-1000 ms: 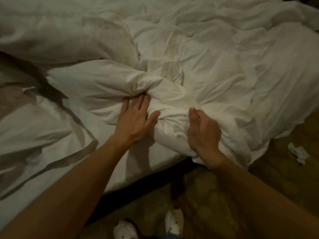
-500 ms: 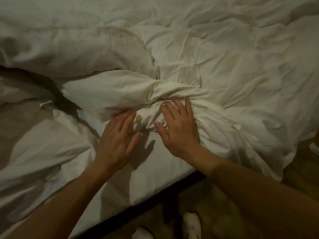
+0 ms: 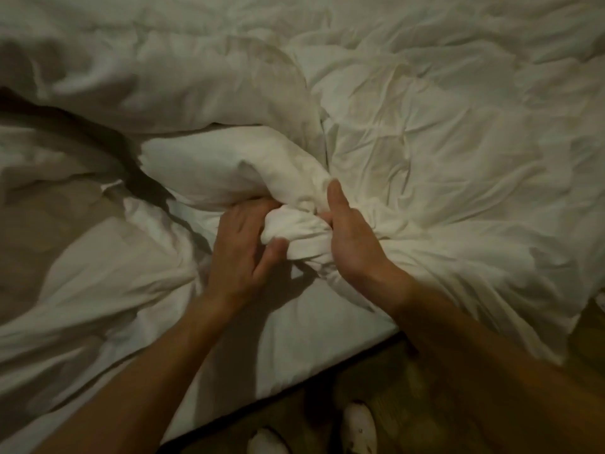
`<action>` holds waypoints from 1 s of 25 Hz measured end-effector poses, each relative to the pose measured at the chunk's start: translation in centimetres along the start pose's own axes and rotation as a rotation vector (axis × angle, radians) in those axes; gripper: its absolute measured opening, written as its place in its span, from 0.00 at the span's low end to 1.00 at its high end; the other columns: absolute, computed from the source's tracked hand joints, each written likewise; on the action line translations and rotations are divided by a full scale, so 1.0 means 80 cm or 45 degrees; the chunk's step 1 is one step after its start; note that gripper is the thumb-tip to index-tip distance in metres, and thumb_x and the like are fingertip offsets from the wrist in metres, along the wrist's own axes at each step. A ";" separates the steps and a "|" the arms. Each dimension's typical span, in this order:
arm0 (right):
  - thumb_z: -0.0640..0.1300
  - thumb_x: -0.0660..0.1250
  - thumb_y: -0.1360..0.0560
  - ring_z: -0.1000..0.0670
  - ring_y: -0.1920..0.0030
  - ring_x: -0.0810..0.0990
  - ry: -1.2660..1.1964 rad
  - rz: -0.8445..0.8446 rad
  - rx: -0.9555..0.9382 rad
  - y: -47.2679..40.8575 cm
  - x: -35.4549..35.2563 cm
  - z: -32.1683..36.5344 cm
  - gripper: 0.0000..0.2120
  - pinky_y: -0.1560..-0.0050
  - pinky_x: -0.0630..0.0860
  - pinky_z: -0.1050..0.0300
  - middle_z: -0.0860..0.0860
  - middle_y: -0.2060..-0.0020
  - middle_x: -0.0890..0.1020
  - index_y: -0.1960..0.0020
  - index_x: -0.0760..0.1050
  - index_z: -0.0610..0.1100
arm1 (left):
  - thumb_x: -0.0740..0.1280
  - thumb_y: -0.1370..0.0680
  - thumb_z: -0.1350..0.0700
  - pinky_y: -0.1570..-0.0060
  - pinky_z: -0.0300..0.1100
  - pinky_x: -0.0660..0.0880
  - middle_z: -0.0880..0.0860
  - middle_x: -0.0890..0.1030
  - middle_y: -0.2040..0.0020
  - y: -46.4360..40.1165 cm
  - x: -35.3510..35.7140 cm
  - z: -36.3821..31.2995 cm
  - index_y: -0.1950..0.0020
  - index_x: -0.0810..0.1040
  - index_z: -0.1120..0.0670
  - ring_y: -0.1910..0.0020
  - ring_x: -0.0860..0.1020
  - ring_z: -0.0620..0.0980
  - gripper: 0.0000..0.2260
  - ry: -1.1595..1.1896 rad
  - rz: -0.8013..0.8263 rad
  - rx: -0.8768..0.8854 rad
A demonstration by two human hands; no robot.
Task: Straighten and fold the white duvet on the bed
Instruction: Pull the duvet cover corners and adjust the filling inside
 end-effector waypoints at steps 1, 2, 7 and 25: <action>0.82 0.44 0.31 0.49 0.35 0.77 -0.089 0.073 0.020 0.016 0.005 0.003 0.49 0.27 0.67 0.45 0.50 0.37 0.81 0.29 0.75 0.48 | 0.47 0.17 0.39 0.50 0.45 0.69 0.58 0.79 0.53 -0.005 -0.007 -0.006 0.47 0.76 0.57 0.52 0.76 0.52 0.26 -0.026 -0.087 -0.037; 0.79 0.45 0.27 0.51 0.36 0.77 -0.134 0.126 0.020 0.035 0.011 0.010 0.44 0.26 0.67 0.46 0.52 0.40 0.81 0.29 0.75 0.50 | 0.45 0.17 0.39 0.59 0.45 0.68 0.55 0.75 0.63 -0.015 -0.019 -0.013 0.57 0.74 0.55 0.62 0.75 0.53 0.27 -0.053 -0.140 -0.081; 0.74 0.34 0.24 0.57 0.70 0.69 0.845 -0.095 -0.889 0.104 0.010 0.068 0.37 0.61 0.67 0.53 0.56 0.70 0.72 0.62 0.70 0.50 | 0.44 0.18 0.36 0.74 0.43 0.68 0.47 0.65 0.75 -0.038 -0.139 -0.055 0.70 0.66 0.50 0.79 0.64 0.49 0.29 -0.370 0.120 0.213; 0.69 0.43 0.19 0.44 0.51 0.78 0.516 -0.191 -0.993 0.130 0.113 0.021 0.35 0.50 0.72 0.51 0.46 0.51 0.79 0.45 0.76 0.42 | 0.50 0.17 0.40 0.30 0.53 0.62 0.62 0.65 0.25 0.088 -0.275 -0.032 0.23 0.62 0.58 0.27 0.65 0.60 0.29 -0.674 0.002 -0.210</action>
Point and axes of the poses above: each hand's wrist, its own y-axis away from the middle knuckle, its own x-axis out of the palm, z = x × y, the point moved 3 cm from there along -y, towards the middle knuckle
